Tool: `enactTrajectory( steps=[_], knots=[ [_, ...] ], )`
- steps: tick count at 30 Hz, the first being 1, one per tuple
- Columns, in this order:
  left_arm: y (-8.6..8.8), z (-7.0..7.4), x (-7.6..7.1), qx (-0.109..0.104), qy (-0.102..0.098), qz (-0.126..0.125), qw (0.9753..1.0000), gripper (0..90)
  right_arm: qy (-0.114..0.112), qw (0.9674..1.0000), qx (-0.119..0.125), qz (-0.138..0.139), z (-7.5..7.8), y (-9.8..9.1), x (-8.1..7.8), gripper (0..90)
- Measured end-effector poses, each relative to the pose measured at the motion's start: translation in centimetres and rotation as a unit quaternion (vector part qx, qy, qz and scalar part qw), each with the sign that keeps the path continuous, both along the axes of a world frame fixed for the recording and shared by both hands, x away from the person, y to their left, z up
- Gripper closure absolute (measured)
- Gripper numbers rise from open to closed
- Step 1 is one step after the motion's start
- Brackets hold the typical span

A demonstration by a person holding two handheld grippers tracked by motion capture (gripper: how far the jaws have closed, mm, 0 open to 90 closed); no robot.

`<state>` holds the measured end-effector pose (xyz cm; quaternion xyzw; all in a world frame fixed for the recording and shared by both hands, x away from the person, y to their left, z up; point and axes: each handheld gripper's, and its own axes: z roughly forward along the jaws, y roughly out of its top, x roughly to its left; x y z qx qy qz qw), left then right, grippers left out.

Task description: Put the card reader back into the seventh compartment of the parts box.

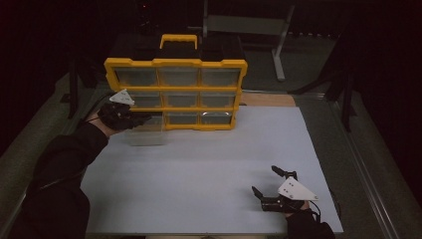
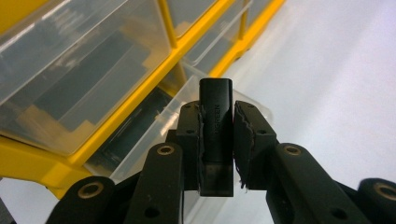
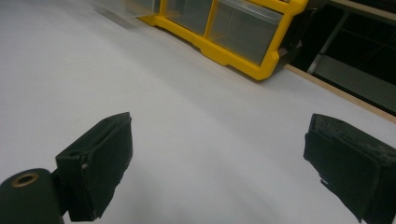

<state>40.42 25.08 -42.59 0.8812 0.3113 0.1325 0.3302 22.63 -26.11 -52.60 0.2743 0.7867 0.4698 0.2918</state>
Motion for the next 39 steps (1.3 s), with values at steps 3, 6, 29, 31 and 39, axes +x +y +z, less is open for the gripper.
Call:
enactTrajectory(
  steps=[3,6,29,31,39],
  knots=[
    [-0.1,-0.8,0.2,-0.002,0.002,0.004,1.0000,73.1,0.001,1.0000,0.000,0.000,0.0,0.0,0.0,8.0],
    [-0.2,-1.5,0.5,0.003,0.004,0.008,1.0000,73.2,0.003,1.0000,-0.001,0.001,0.0,0.0,0.0,8.0],
    [-1.5,-3.2,1.2,0.016,0.004,0.031,0.9994,52.9,0.003,1.0000,-0.001,0.001,-0.1,-0.1,0.0,8.0],
    [-1.5,-3.0,1.2,0.008,0.009,0.033,0.9994,45.3,0.001,1.0000,-0.001,0.001,-0.1,-0.1,0.0,8.0],
    [-1.5,-2.2,0.6,0.006,0.011,0.045,0.9989,19.0,0.000,1.0000,-0.001,0.000,0.0,-0.1,0.0,8.0]
  ],
)
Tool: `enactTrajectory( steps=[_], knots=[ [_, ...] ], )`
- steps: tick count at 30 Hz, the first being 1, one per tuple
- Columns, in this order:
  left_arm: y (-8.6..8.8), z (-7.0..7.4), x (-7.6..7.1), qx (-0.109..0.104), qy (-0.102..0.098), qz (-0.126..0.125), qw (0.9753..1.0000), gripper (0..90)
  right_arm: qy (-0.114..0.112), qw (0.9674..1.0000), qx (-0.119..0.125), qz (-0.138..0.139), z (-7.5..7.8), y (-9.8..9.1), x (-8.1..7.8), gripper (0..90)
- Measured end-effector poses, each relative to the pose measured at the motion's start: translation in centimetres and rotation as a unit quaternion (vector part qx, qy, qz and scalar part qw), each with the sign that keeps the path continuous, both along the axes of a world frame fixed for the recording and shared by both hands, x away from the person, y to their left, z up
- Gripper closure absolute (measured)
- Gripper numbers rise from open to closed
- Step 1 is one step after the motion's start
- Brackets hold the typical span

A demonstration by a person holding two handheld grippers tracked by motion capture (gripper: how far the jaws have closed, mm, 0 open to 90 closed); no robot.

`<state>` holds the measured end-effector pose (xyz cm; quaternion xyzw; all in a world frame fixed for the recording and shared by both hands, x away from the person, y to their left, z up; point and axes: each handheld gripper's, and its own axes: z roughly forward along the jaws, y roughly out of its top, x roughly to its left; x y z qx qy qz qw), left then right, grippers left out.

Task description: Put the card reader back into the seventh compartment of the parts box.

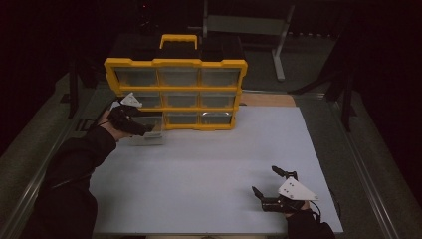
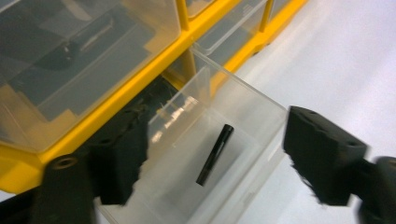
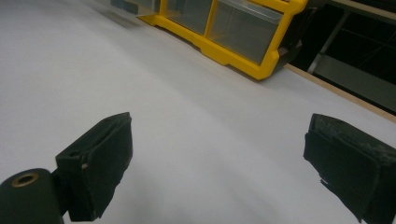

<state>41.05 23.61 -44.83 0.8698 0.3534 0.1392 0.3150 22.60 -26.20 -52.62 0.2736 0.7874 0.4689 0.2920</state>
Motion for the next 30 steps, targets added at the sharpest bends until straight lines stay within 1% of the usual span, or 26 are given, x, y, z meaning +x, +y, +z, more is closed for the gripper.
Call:
enactTrajectory(
  steps=[3,4,5,7,10,12,16,17,19,20,22,23,24,25,27,28,30],
  knots=[
    [0.2,0.2,-0.3,-0.005,0.005,-0.003,1.0000,10.2,0.000,1.0000,0.001,0.000,0.0,0.0,0.0,8.0],
    [0.3,0.2,-0.4,-0.014,0.015,-0.015,0.9997,4.1,0.001,1.0000,0.001,-0.001,0.0,0.0,0.0,8.0],
    [0.4,0.3,-0.6,-0.017,0.015,-0.016,0.9996,0.0,0.000,1.0000,0.000,0.000,0.0,0.0,0.0,8.0],
    [0.4,0.4,-1.0,-0.013,0.011,-0.016,0.9997,0.0,0.000,1.0000,0.000,0.000,0.0,0.0,0.0,8.0],
    [0.5,0.7,-1.7,-0.015,0.000,-0.018,0.9997,0.0,0.000,1.0000,0.000,0.000,0.0,0.0,0.0,8.0],
    [0.6,0.9,-2.2,-0.022,-0.005,-0.018,0.9996,0.0,0.000,1.0000,0.000,0.000,0.0,0.0,0.0,8.0],
    [0.7,1.1,-3.2,-0.027,-0.015,-0.020,0.9993,0.0,0.000,1.0000,0.001,0.001,0.1,0.0,-0.1,8.0],
    [0.7,1.0,-3.5,-0.031,-0.015,-0.024,0.9991,0.0,0.000,1.0000,0.002,0.001,0.1,0.0,-0.1,8.0],
    [0.7,0.8,-3.8,-0.030,-0.018,-0.024,0.9991,0.0,0.000,1.0000,0.001,0.001,0.1,0.1,-0.1,8.0],
    [0.7,0.7,-4.0,-0.031,-0.016,-0.028,0.9990,0.0,0.000,1.0000,0.001,0.001,0.1,0.1,-0.1,8.0],
    [0.6,0.4,-4.3,-0.028,-0.017,-0.025,0.9991,0.0,0.001,1.0000,0.001,0.001,0.1,0.1,-0.1,8.0],
    [0.6,0.4,-4.5,-0.032,-0.017,-0.027,0.9990,0.0,0.000,1.0000,0.001,0.001,0.1,0.1,-0.1,8.0],
    [0.6,0.3,-4.7,-0.033,-0.020,-0.026,0.9989,0.0,-0.001,1.0000,-0.002,0.003,0.1,0.1,-0.1,8.0],
    [0.6,0.2,-4.9,-0.035,-0.020,-0.029,0.9988,0.0,0.001,1.0000,0.001,0.001,0.1,0.1,-0.1,8.0],
    [0.5,0.1,-5.3,-0.036,-0.027,-0.028,0.9986,0.0,-0.001,1.0000,0.000,0.001,0.1,0.1,-0.1,8.0],
    [0.5,0.1,-5.5,-0.037,-0.025,-0.032,0.9985,0.0,0.000,1.0000,0.001,0.001,0.1,0.1,-0.1,8.0],
    [0.4,0.0,-6.0,-0.037,-0.031,-0.032,0.9983,0.0,0.000,1.0000,-0.001,0.002,0.1,0.1,-0.1,8.0]
  ],
)
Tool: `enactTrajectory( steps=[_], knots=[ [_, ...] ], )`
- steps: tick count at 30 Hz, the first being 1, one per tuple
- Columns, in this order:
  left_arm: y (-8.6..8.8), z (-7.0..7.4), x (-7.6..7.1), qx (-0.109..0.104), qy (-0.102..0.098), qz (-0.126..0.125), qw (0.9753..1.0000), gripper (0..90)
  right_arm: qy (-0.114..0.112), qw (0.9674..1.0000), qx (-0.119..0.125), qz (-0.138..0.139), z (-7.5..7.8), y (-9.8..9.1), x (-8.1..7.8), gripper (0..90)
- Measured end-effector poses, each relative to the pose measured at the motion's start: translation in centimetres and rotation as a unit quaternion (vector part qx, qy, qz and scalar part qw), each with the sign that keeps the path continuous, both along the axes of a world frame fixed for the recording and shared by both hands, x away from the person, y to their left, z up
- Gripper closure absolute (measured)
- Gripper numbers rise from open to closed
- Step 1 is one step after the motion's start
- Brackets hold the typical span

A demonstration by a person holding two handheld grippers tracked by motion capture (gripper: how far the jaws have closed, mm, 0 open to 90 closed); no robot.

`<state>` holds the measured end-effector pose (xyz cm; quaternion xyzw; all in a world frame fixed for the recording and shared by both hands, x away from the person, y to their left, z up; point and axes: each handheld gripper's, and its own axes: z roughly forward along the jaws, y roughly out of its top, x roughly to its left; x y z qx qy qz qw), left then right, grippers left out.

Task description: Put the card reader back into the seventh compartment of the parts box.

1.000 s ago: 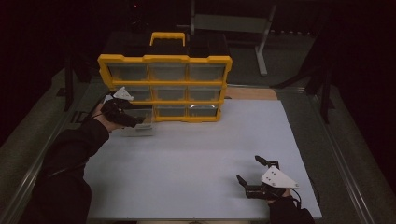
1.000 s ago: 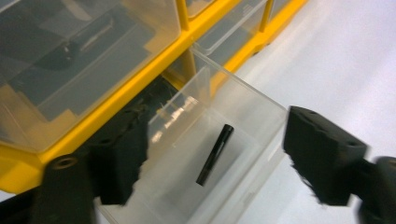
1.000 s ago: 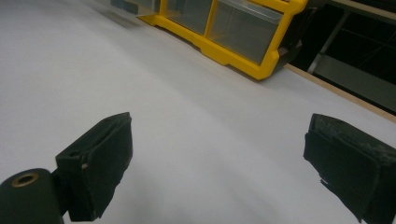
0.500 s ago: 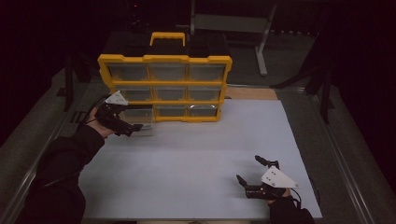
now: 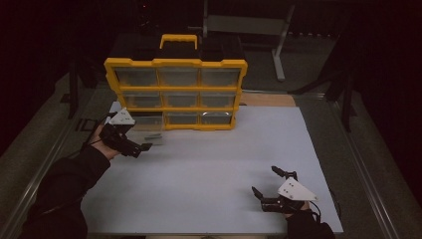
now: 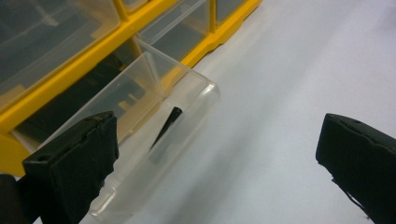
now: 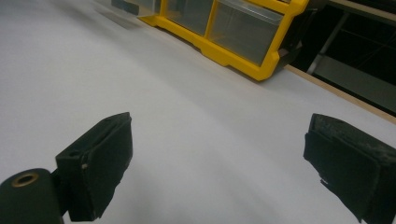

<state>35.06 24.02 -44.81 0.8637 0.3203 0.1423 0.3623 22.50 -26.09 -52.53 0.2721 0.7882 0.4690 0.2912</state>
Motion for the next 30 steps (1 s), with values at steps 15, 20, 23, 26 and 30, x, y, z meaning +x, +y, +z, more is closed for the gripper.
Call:
enactTrajectory(
  steps=[15,20,23,26,30],
  knots=[
    [0.8,-1.1,-3.3,-0.025,-0.008,0.006,0.9996,0.0,-0.001,1.0000,0.002,-0.001,0.1,0.1,-0.1,8.0],
    [1.1,-1.8,-3.9,-0.033,-0.005,0.010,0.9994,0.0,-0.001,1.0000,0.002,-0.001,0.1,0.1,-0.1,8.0],
    [1.1,-2.3,-4.2,-0.041,-0.001,0.011,0.9991,0.0,-0.001,1.0000,0.003,-0.001,0.1,0.1,-0.1,8.0],
    [1.2,-2.8,-4.4,-0.043,0.001,0.012,0.9990,0.0,0.000,1.0000,0.001,0.000,0.0,0.1,-0.1,8.0],
    [1.0,-3.5,-4.9,-0.045,0.001,0.010,0.9989,0.0,0.000,1.0000,0.002,0.000,0.0,0.1,-0.1,8.0]
  ],
)
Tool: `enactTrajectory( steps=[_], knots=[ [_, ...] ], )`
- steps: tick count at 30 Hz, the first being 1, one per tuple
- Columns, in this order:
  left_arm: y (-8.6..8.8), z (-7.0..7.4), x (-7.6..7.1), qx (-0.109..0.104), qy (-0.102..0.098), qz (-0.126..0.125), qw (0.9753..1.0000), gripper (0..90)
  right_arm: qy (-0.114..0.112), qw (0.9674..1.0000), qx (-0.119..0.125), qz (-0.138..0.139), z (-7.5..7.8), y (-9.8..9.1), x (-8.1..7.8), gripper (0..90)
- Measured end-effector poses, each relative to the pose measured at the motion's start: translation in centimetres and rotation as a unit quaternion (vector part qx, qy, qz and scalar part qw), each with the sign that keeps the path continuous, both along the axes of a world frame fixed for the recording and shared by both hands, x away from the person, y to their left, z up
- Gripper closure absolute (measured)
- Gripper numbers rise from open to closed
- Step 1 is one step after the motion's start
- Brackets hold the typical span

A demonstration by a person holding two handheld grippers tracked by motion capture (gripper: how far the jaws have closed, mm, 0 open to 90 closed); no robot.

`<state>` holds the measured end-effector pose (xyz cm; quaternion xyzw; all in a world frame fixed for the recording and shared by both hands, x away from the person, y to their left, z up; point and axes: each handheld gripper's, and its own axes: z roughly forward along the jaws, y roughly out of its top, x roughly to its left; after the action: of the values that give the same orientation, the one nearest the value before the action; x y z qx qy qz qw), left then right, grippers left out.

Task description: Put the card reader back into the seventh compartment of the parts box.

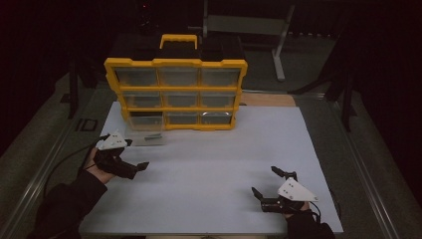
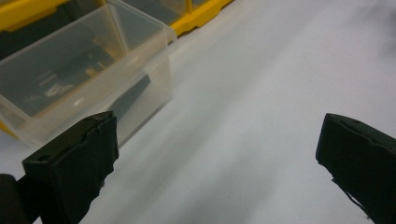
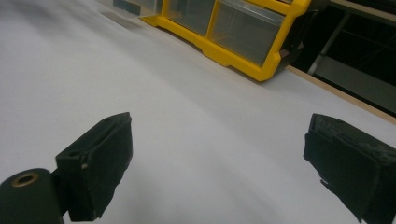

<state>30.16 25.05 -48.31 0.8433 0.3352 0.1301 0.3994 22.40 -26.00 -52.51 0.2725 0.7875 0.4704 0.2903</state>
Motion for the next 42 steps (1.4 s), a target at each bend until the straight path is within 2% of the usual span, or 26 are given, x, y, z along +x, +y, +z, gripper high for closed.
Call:
enactTrajectory(
  steps=[14,17,29,31,33,42],
  knots=[
    [-0.3,-2.4,-1.2,-0.012,0.009,-0.001,0.9999,0.0,0.000,1.0000,-0.004,0.000,-0.1,0.1,0.0,8.0],
    [-0.5,-2.9,-1.5,-0.006,0.007,-0.001,1.0000,0.0,0.000,1.0000,-0.005,0.001,0.0,0.1,0.0,8.0],
    [-0.1,-4.4,-2.8,-0.008,0.016,0.002,0.9998,0.0,-0.001,1.0000,-0.004,0.001,0.0,0.1,0.0,8.0],
    [-0.2,-4.7,-3.1,0.003,0.016,-0.001,0.9999,0.0,0.000,1.0000,-0.002,0.001,0.0,0.1,0.0,8.0],
    [-0.2,-5.0,-3.3,0.004,0.020,-0.002,0.9998,0.0,0.001,1.0000,-0.004,0.002,0.0,0.1,0.0,8.0],
    [-0.1,-5.3,-4.2,0.003,0.022,0.008,0.9997,0.0,0.002,1.0000,-0.003,0.000,0.0,0.1,-0.1,8.0]
  ],
)
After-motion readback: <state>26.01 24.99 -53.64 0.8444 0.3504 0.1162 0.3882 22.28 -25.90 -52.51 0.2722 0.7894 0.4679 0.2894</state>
